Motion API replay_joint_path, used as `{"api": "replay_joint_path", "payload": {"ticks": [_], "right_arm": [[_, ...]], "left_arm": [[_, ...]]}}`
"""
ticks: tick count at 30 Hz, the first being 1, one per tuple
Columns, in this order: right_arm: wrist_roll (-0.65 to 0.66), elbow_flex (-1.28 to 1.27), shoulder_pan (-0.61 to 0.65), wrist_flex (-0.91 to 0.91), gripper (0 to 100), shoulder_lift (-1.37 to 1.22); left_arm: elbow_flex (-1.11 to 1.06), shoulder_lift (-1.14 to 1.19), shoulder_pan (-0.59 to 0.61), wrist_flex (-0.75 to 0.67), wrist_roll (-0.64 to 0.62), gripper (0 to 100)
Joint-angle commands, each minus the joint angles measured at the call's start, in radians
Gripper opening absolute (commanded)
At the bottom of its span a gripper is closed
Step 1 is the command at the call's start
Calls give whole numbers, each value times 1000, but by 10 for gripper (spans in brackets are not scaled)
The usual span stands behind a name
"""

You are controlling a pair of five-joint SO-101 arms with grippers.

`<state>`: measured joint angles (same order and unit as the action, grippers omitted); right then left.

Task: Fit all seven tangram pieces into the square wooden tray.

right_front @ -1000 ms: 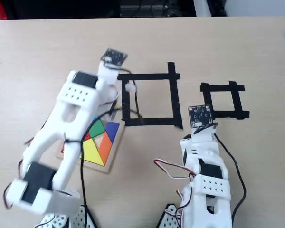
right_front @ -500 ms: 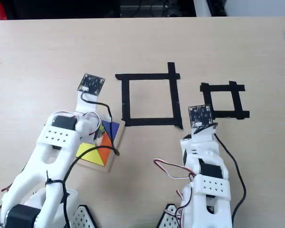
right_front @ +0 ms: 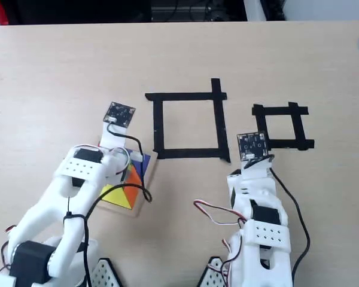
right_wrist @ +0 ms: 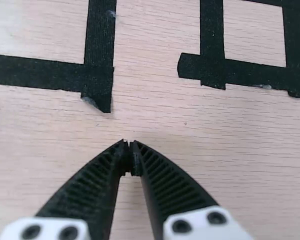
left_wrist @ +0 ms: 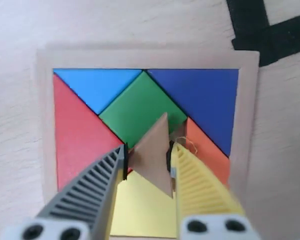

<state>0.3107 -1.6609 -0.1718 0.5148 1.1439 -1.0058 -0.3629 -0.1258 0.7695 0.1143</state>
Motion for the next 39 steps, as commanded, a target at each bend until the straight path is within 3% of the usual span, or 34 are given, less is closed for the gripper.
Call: {"api": "replay_joint_path", "payload": {"ticks": [1, 17, 24, 39], "right_arm": [[-3, 8, 11, -12, 12, 12], [-3, 8, 11, -12, 12, 12], [-3, 8, 11, -12, 12, 12], [-3, 8, 11, -12, 12, 12]], "left_arm": [[7, -5, -56, -12, -9, 134], [-12, -9, -65, 3, -9, 137], [48, -11, -53, 112, -9, 138], [42, -9, -38, 49, -6, 216]]}}
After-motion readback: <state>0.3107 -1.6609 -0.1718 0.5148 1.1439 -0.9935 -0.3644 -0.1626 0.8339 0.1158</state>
